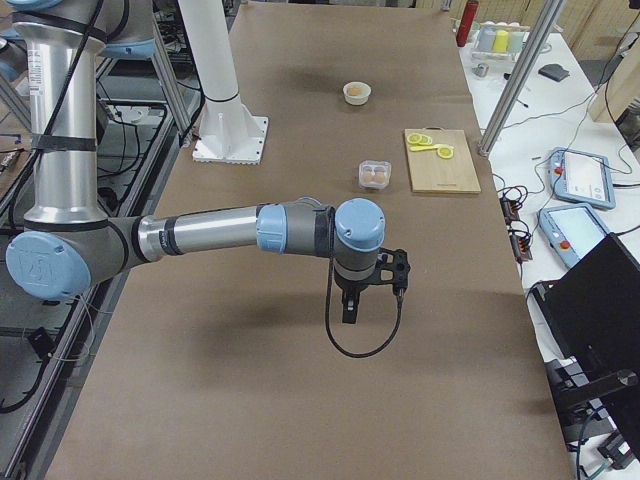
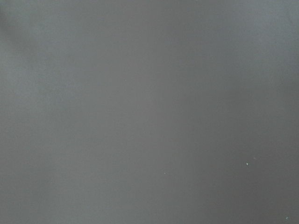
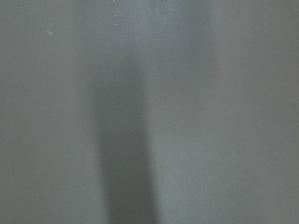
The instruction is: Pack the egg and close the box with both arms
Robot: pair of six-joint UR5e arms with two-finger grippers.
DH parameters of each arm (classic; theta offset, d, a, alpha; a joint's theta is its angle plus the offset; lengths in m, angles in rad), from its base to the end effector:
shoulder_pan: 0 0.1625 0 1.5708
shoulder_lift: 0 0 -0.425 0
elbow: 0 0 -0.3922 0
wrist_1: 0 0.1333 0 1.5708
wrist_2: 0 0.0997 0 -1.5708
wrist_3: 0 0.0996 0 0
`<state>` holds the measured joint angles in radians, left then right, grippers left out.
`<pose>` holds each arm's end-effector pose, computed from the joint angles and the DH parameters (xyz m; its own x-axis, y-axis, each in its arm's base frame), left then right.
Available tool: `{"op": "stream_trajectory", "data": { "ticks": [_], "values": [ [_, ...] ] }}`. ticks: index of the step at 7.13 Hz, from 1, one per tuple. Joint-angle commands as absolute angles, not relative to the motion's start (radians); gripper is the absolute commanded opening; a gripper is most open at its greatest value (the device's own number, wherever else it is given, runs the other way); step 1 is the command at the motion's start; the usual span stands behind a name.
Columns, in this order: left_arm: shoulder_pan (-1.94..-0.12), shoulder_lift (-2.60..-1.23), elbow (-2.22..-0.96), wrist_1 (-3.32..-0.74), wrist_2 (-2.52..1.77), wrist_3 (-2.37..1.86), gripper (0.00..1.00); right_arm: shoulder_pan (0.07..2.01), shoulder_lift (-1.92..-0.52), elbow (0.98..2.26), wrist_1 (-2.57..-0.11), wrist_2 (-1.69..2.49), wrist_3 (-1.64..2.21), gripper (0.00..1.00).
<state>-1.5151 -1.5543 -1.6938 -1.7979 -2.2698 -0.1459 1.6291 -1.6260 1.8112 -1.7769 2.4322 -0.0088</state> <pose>-0.0412 -0.5052 0.5851 0.7522 0.1132 -0.6491 0.0574 0.9702 0.2356 0.0845 -0.4562 0.5816 0.6498 0.0450 0.7587 -0.0525 0.9985 -0.0142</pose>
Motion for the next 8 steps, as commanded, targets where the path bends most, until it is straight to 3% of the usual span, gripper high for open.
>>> {"op": "stream_trajectory", "data": {
  "ticks": [1,4,8],
  "values": [
    [-1.514,-1.555,-1.692,-1.796,-2.266,-0.146,0.97,1.631,-1.628,1.818,-1.778,2.444,-0.008,1.00],
    [-1.478,-1.615,-1.709,-1.787,-2.279,-0.328,0.98,1.632,-1.631,1.825,-1.778,2.445,-0.008,1.00],
    [-1.168,-1.741,-1.853,-1.786,-2.267,-0.923,0.97,1.631,-1.631,1.824,-1.776,2.461,-0.006,1.00]
  ]
}}
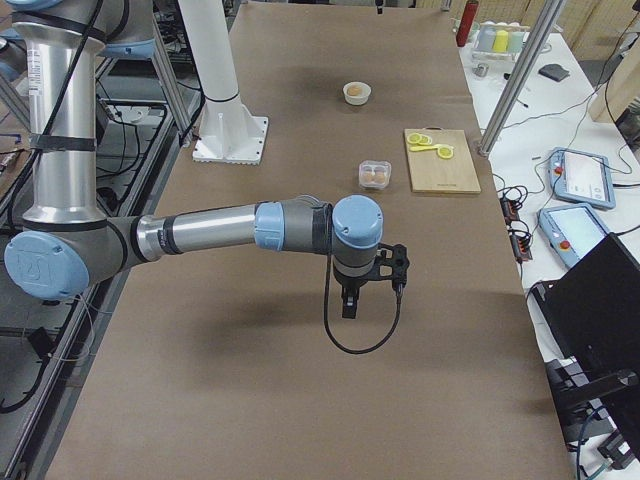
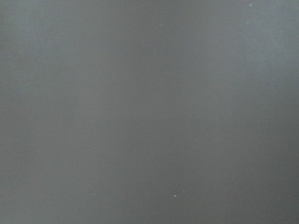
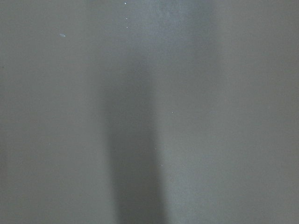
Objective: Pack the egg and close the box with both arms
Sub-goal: 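Move the left gripper over the white bowl above the brown egg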
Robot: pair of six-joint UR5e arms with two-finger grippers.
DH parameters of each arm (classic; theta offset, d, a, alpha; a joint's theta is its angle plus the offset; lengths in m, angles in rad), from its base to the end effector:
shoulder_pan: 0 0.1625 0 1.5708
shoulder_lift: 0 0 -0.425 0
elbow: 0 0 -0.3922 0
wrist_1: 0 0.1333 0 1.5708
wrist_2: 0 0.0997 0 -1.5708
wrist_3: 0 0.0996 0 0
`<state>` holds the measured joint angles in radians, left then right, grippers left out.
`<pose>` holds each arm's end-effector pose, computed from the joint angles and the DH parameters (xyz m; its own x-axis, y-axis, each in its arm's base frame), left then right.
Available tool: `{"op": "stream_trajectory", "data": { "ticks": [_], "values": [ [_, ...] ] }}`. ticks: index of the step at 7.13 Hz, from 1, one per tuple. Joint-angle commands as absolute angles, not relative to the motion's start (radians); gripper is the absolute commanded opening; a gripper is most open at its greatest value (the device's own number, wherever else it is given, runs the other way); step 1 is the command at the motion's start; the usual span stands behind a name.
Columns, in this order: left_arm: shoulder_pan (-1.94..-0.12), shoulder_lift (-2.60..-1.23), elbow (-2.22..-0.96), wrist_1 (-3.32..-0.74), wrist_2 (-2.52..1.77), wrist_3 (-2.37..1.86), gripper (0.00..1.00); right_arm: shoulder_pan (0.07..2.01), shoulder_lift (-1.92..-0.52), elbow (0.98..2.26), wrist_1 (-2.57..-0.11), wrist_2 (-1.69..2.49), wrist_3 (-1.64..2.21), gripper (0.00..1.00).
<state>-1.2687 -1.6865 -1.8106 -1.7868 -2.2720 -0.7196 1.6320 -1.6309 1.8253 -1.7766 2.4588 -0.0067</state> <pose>0.0953 -0.5378 0.4582 0.6355 -0.1077 -0.7646 0.2241 0.9733 0.0492 0.0840 -0.4540 0.5749 0.6296 0.0407 0.7758 -0.0569 0.9984 -0.0062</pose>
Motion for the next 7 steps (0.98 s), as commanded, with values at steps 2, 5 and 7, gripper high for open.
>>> {"op": "stream_trajectory", "data": {
  "ticks": [2,5,7],
  "values": [
    [-0.983,-1.857,-1.879,-1.737,-2.158,-1.131,0.97,1.631,-1.632,1.824,-1.773,2.461,-0.006,1.00],
    [-0.774,-1.983,-1.878,-1.557,-1.974,-1.143,0.97,1.631,-1.635,1.824,-1.772,2.465,-0.006,1.00],
    [-0.732,-2.019,-1.811,-1.562,-1.938,-1.144,0.93,1.631,-1.634,1.821,-1.775,2.465,-0.006,1.00]
  ]
}}
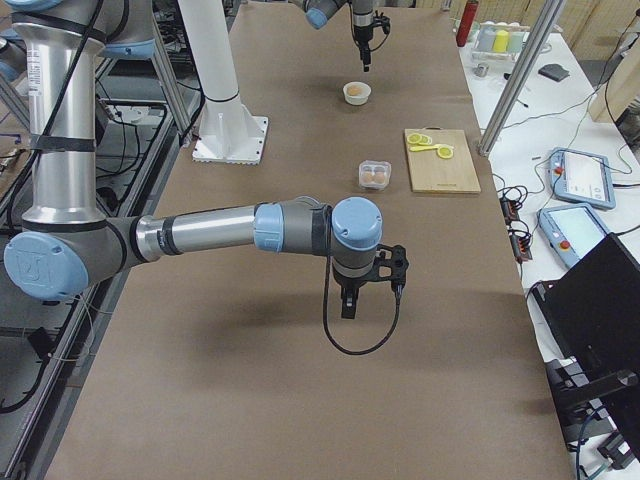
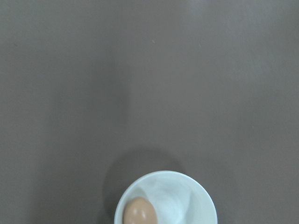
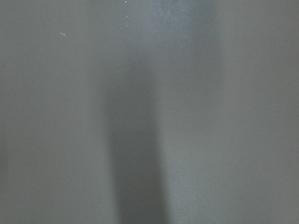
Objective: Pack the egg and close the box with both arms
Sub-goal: 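Move the left gripper over the white bowl above the brown egg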
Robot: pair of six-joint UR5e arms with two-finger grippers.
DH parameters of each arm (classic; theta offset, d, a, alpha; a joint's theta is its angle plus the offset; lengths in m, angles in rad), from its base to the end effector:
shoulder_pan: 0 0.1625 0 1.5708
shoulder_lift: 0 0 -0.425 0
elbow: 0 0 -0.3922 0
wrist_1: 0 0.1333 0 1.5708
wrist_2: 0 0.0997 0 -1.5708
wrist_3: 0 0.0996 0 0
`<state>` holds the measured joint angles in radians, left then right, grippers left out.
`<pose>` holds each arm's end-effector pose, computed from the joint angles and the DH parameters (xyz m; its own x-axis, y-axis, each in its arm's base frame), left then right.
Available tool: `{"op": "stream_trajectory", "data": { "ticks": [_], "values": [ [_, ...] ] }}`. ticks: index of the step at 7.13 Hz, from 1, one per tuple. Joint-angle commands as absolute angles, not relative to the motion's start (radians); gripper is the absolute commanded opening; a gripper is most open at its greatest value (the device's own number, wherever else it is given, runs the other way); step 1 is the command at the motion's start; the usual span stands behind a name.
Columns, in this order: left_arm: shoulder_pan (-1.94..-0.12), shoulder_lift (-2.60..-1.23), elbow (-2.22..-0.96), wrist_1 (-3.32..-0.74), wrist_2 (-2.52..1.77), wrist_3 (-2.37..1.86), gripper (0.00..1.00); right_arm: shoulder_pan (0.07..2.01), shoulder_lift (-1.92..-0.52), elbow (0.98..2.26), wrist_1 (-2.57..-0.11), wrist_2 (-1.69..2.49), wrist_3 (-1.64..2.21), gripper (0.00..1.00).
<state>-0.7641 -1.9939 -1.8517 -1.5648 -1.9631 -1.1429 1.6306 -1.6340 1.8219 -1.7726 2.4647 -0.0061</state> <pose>0.3738 -0.4901 0.3026 0.6950 -0.1349 -0.7063 0.1907 0.9816 0.0002 0.0829 -0.4531 0.5772 0.6250 0.0422 0.7795 -0.0559 0.9984 -0.0092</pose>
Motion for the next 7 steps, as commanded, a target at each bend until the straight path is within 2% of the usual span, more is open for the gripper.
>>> {"op": "stream_trajectory", "data": {
  "ticks": [1,3,7],
  "values": [
    [-0.720,-2.019,-1.789,-1.565,-1.927,-1.140,0.91,1.631,-1.634,1.819,-1.776,2.465,-0.006,1.00],
    [-0.716,-2.011,-1.783,-1.565,-1.928,-1.134,0.77,1.631,-1.634,1.819,-1.776,2.482,-0.006,1.00],
    [-0.713,-2.008,-1.714,-1.597,-1.927,-1.078,0.75,1.631,-1.632,1.821,-1.778,2.497,-0.006,1.00]
  ]
}}
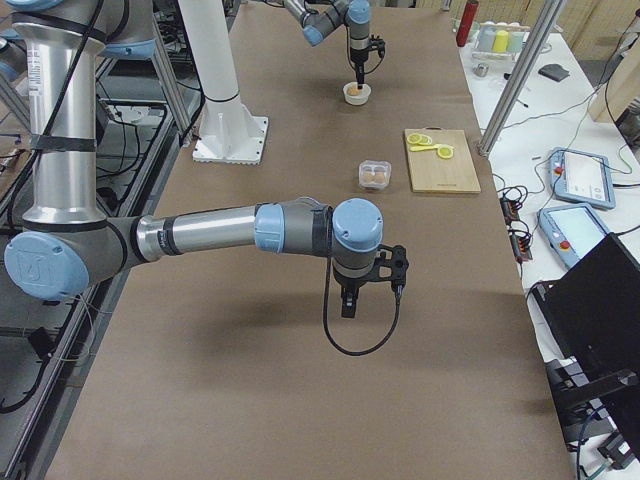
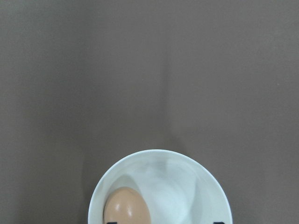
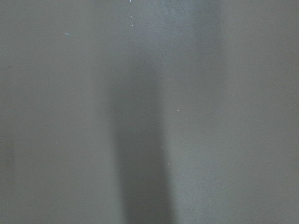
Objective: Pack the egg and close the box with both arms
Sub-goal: 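Move the left gripper over the white bowl above the brown egg, then lower the left gripper into the bowl and close on the brown egg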
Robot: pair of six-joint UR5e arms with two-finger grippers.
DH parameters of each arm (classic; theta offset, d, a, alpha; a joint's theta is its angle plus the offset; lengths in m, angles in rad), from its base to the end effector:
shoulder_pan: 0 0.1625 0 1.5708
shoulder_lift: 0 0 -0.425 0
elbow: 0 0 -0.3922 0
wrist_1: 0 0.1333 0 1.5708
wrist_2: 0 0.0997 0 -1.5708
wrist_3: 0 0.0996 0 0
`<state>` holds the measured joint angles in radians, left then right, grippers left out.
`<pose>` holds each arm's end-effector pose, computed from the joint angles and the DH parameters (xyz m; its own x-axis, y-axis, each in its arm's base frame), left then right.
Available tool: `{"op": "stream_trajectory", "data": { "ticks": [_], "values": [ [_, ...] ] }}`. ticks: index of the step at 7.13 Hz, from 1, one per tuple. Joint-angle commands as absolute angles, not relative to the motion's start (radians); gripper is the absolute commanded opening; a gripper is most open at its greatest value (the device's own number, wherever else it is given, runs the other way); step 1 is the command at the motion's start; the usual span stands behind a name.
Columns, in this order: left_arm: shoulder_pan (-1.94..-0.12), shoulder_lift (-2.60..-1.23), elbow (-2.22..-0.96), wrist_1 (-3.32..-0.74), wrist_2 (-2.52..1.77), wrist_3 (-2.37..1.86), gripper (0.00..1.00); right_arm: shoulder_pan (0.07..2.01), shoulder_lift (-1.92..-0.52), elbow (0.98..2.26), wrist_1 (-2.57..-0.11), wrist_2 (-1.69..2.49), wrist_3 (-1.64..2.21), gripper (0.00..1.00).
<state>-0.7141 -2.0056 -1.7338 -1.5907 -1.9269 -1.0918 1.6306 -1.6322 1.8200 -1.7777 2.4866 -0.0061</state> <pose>0.4180 -0.4927 0.3456 0.7593 -0.0864 -0.6450 0.1254 0.9920 0.0147 0.0816 -0.4537 0.5760 0.6075 0.0454 0.7930 -0.0560 0.9983 -0.0143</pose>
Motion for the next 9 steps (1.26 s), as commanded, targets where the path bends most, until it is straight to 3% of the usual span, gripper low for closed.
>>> {"op": "stream_trajectory", "data": {
  "ticks": [1,9],
  "values": [
    [-0.713,-2.009,-1.706,-1.598,-1.928,-1.077,0.75,1.631,-1.632,1.821,-1.778,2.497,-0.006,1.00],
    [-0.692,-2.006,-1.677,-1.595,-1.925,-1.078,0.75,1.631,-1.631,1.821,-1.776,2.500,0.032,1.00]
  ]
}}
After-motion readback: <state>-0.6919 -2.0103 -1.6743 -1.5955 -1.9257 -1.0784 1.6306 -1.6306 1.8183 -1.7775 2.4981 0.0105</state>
